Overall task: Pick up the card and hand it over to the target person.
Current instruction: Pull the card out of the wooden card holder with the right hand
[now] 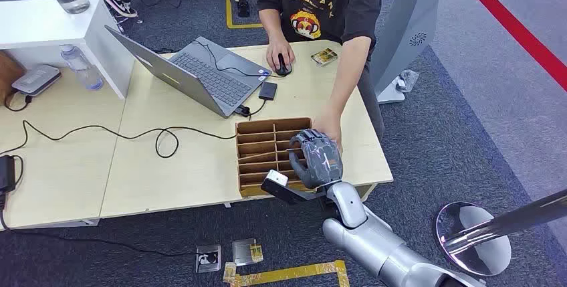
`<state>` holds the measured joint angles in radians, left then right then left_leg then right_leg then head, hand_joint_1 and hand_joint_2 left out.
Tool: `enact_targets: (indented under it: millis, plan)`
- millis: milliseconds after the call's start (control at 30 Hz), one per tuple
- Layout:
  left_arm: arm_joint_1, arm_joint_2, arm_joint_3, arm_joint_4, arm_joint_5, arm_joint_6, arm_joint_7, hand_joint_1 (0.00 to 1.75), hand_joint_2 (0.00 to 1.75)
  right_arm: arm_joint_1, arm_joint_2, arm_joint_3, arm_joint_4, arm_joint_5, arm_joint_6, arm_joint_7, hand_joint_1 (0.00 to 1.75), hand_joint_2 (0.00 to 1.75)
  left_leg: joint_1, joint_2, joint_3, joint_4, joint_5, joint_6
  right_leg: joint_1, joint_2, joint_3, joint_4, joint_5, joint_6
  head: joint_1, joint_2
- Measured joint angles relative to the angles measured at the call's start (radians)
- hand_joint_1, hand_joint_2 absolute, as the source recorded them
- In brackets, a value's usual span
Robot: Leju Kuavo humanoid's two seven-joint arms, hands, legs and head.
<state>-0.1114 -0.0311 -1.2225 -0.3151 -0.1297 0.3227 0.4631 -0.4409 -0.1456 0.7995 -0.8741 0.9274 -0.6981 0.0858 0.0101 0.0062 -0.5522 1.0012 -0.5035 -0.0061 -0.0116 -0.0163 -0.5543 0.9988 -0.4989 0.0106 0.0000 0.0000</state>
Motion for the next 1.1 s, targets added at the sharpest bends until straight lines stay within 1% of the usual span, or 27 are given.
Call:
enact_targets:
  millis: [267,633,833,967,1033,1100]
  plan:
    - [-0.002,0.0,-0.011,0.004,-0.008,-0.005,-0.003,0.0,0.0,-0.003,-0.005,-0.004,0.006,0.0,0.0,0.0,0.97,1.75,0.0,-0.001,0.0,0.0,0.0,0.0,0.0,0.0,0.0,0.0,0.0,0.0,0.0,0.0]
    - [-0.003,0.0,-0.015,0.006,-0.012,-0.003,-0.003,0.0,0.0,0.009,-0.016,-0.01,-0.012,0.004,0.0,0.011,0.98,1.75,0.0,-0.001,0.001,-0.001,0.0,0.0,0.0,-0.001,0.001,-0.001,0.0,0.0,0.0,0.0]
    - [-0.003,0.0,-0.016,0.006,-0.012,-0.002,-0.001,0.0,0.0,0.004,-0.016,0.001,0.003,-0.001,0.001,0.015,0.98,1.75,0.0,-0.001,0.001,-0.001,0.0,0.0,0.0,-0.001,0.001,-0.001,0.0,0.0,0.0,0.0]
    - [-0.003,0.0,-0.015,0.006,-0.011,-0.001,0.0,0.0,0.0,-0.01,-0.016,0.024,0.042,-0.013,0.001,0.028,1.0,1.75,0.0,-0.001,0.001,0.0,0.0,0.0,0.0,-0.001,0.001,0.0,0.0,0.0,0.0,0.0]
    - [-0.002,-0.001,-0.014,0.007,-0.009,0.0,0.001,0.0,0.0,-0.015,-0.015,0.028,0.057,-0.019,0.0,0.03,1.05,1.75,0.0,-0.001,0.001,-0.001,0.0,0.0,0.0,-0.001,0.001,-0.001,0.0,0.0,0.0,0.0]
    - [-0.002,-0.001,-0.013,0.007,-0.008,-0.001,0.0,0.0,0.0,-0.018,-0.013,0.028,0.07,-0.027,0.0,0.027,1.13,1.75,0.0,-0.001,0.001,0.0,0.0,0.0,0.0,-0.001,0.001,0.0,0.0,0.0,0.0,0.0]
